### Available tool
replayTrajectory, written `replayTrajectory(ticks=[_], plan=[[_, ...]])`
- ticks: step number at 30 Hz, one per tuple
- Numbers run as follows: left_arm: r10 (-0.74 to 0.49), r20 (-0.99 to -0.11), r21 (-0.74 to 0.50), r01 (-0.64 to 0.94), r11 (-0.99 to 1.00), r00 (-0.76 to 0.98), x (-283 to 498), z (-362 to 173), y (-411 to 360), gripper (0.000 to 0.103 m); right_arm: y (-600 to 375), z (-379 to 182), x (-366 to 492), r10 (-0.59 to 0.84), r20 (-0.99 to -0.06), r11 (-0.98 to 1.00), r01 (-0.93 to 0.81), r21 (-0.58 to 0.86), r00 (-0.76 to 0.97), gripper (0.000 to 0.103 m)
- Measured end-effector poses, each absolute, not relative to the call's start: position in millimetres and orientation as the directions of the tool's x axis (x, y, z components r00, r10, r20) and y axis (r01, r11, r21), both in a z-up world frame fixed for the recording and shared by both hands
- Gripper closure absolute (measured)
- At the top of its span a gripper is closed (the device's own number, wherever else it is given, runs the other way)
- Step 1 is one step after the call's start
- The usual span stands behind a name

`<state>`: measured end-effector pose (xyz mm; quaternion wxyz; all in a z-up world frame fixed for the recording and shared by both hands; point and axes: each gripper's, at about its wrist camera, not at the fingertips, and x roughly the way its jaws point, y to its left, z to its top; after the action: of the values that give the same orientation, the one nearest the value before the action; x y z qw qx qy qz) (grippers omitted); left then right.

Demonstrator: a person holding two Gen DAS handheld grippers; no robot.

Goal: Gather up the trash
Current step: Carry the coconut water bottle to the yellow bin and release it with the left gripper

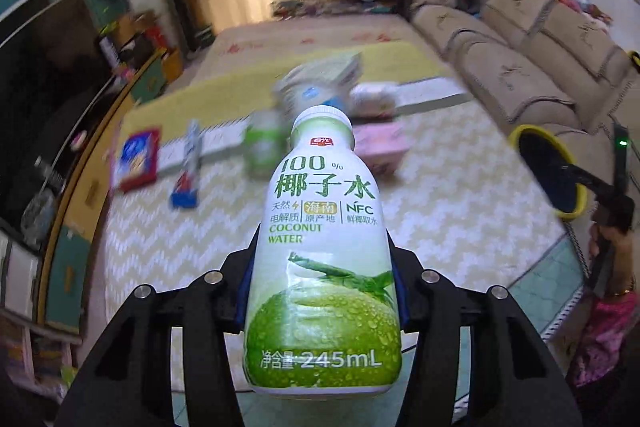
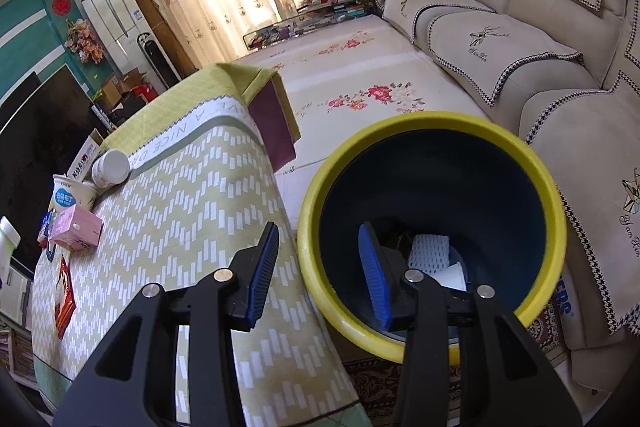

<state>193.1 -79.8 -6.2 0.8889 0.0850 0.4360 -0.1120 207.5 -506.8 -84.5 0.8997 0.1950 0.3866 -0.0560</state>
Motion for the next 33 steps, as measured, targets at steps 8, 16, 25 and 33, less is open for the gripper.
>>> replayTrajectory(ticks=[8,16,25,33], plan=[[-0.317,-0.779,0.023,0.529,0.848,0.541,210.6,10.4,-190.3,0.052,-546.0,-62.6,168.8,-0.042,-0.679,0.899,0.325,0.295,0.733,0.063],[-0.461,-0.804,-0.022,0.756,0.655,0.376,224.2,-8.8,-348.0,0.052,-587.7,-57.6,126.0,-0.145,-0.675,0.856,0.434,0.281,0.723,0.063],[-0.430,-0.872,-0.061,0.819,0.571,0.235,248.8,-74.9,-486.5,0.052,-626.3,-60.3,91.8,-0.204,-0.680,0.810,0.512,0.286,0.704,0.063],[-0.409,-0.868,-0.043,0.778,0.627,0.281,275.4,-109.8,-520.1,0.035,-634.6,-68.1,86.0,-0.193,-0.688,0.800,0.518,0.302,0.699,0.063]])
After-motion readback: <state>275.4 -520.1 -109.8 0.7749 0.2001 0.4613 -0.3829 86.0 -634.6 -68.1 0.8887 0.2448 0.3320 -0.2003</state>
